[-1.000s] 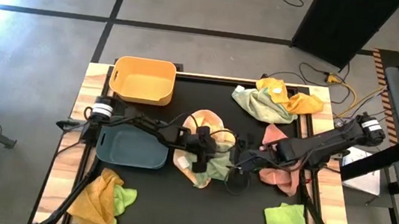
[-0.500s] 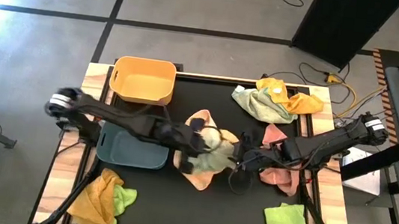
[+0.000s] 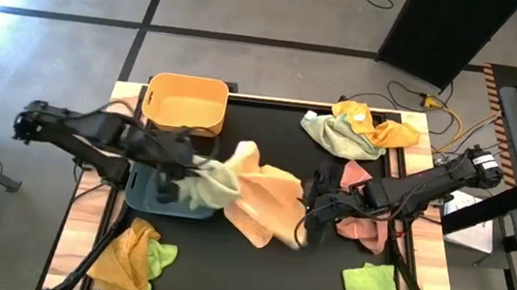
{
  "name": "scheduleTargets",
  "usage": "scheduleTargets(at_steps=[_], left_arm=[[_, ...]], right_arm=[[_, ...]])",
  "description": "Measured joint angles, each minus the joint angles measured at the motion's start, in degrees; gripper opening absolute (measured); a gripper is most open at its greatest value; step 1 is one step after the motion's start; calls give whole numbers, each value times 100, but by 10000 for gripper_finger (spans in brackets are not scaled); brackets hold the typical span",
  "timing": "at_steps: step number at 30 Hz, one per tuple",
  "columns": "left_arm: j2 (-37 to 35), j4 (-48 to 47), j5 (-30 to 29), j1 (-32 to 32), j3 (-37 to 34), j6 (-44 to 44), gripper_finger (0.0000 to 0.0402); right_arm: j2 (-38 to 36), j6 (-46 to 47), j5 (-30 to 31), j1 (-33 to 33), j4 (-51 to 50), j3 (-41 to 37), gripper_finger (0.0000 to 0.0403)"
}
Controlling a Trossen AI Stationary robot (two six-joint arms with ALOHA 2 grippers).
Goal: Sort microfiber towel by color & place in baskets
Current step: Put the bottom light green microfiber towel into the blue bin
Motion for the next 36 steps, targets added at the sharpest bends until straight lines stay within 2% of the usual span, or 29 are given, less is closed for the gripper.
scheduleTargets(at_steps=[4, 9, 14, 17, 21, 26, 30, 36], left_arm=[[-293, 135, -52, 3, -131, -110, 3], [-451, 950, -103, 4, -426, 132, 3], [-346, 1716, -88, 4, -708, 493, 4], [-197, 1746, 7, 0, -745, 531, 6], [-138, 1529, 17, -7, -688, 449, 12], [-195, 778, 1, -7, -593, 184, 14], [-297, 29, 27, -15, -479, -132, 15], [-497, -299, 26, -13, -479, -296, 15]], right_arm=[[30, 39, 250, -4, 410, -67, 237], [395, -497, 241, -4, 2448, -507, 247], [1272, -1148, 245, -298, 4668, -853, 251], [1832, -1207, 350, -617, 5161, -857, 246], [2444, -998, 427, -1078, 5027, -857, 234], [2945, -534, 91, -1346, 4239, -853, 223], [3055, -83, 134, -1351, 3298, -825, 221], [2837, 484, 197, -1313, 1519, -831, 230]])
